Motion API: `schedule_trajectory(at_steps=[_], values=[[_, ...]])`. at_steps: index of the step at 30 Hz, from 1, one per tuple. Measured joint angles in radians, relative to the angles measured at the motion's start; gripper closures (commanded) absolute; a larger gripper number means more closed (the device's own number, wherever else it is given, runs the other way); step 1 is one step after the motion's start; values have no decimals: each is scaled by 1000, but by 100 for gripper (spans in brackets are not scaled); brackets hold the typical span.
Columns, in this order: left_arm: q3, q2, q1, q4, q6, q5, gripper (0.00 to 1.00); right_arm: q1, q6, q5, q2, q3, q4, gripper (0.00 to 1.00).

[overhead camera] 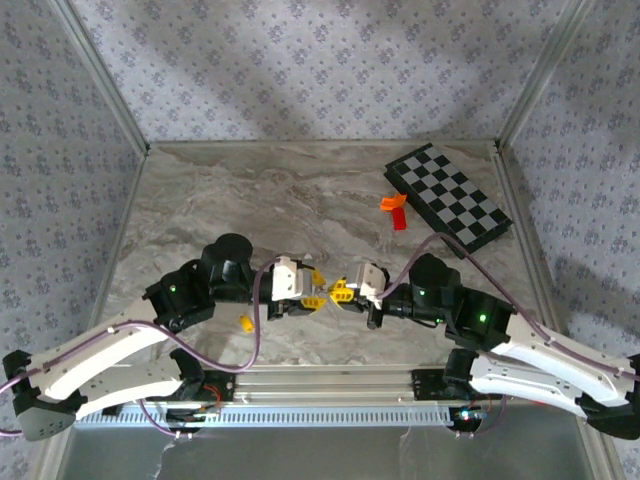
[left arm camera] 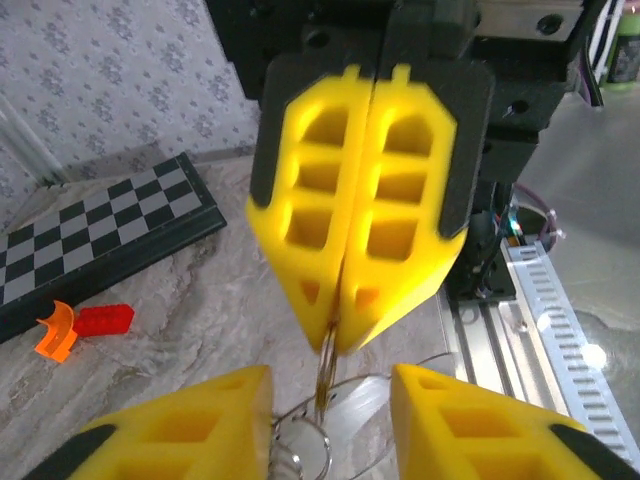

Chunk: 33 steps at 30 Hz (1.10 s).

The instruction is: Put the keys on the keyring

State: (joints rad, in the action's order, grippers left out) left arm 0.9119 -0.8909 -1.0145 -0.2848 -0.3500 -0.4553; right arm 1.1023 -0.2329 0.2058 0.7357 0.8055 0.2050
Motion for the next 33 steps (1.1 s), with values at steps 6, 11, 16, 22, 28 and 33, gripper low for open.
schedule_trajectory(at_steps=[6, 11, 16, 22, 28, 33], values=[[-81, 75, 0, 89, 62, 21, 63, -18, 37, 58, -51, -27, -49, 100], [-128, 126, 0, 172, 129, 21, 64, -50, 76, 119, -65, -51, -102, 100], [-143, 152, 0, 240, 183, 2, 65, -86, 124, 174, -72, -75, -166, 100], [-159, 148, 0, 341, 241, -25, 66, -121, 188, 232, -85, -118, -273, 100], [-181, 121, 0, 420, 282, -42, 68, -128, 221, 260, -86, -138, -327, 100], [-182, 105, 0, 450, 296, -56, 73, -130, 229, 270, -95, -151, -368, 100]])
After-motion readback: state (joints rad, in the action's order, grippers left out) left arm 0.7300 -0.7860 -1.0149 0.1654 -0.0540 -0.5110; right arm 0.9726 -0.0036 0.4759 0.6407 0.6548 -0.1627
